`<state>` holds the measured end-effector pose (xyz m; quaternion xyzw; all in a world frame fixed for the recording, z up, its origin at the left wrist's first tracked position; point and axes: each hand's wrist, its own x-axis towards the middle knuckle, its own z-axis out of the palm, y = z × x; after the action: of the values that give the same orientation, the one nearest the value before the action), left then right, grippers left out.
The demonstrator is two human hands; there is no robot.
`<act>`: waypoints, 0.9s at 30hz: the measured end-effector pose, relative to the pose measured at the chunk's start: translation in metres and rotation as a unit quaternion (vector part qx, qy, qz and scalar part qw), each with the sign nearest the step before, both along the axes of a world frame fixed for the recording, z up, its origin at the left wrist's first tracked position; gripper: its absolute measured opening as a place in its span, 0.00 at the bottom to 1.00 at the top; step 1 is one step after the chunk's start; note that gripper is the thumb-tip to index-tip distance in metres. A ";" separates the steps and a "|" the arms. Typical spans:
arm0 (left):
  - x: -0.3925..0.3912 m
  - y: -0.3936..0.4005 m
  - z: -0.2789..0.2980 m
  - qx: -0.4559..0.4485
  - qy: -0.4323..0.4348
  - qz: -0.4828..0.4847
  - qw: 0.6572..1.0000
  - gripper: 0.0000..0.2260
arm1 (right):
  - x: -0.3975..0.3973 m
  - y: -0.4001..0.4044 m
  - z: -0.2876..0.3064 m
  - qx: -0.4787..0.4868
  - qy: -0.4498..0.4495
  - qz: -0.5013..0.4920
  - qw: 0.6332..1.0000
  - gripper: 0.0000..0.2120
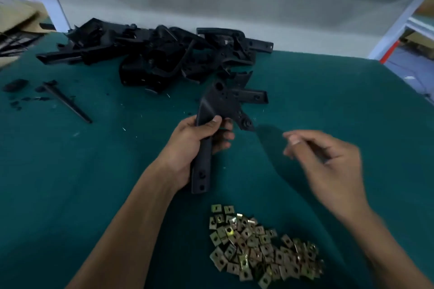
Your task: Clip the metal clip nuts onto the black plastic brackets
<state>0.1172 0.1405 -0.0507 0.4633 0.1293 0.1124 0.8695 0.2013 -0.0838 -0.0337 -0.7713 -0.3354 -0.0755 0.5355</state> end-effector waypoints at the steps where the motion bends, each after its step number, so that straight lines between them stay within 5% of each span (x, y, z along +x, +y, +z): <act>1: 0.000 0.000 -0.002 0.019 0.001 -0.012 1.000 0.07 | 0.000 -0.012 -0.005 0.019 0.060 -0.006 0.998 0.07; 4: 0.002 -0.001 -0.003 0.049 0.007 -0.042 0.998 0.07 | -0.011 -0.043 -0.018 -0.011 0.157 0.023 0.987 0.07; 15: -0.001 0.004 -0.003 0.087 -0.031 -0.136 0.986 0.06 | -0.042 -0.085 -0.004 -0.222 0.186 0.143 0.946 0.15; 19: 0.001 0.003 -0.004 0.145 -0.012 -0.096 0.985 0.21 | -0.053 -0.095 -0.006 -0.236 0.160 0.107 0.953 0.13; 24: 0.001 0.001 -0.006 0.157 -0.015 -0.107 0.982 0.19 | -0.055 -0.095 -0.014 -0.275 0.111 0.088 0.951 0.11; 27: 0.003 0.001 -0.008 0.168 -0.022 -0.115 0.979 0.20 | -0.052 -0.096 -0.017 -0.219 0.166 0.106 0.956 0.12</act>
<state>0.1199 0.1411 -0.0584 0.6118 0.0356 0.0420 0.7891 0.1494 -0.1802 -0.0506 -0.8316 -0.3294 0.1861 0.4066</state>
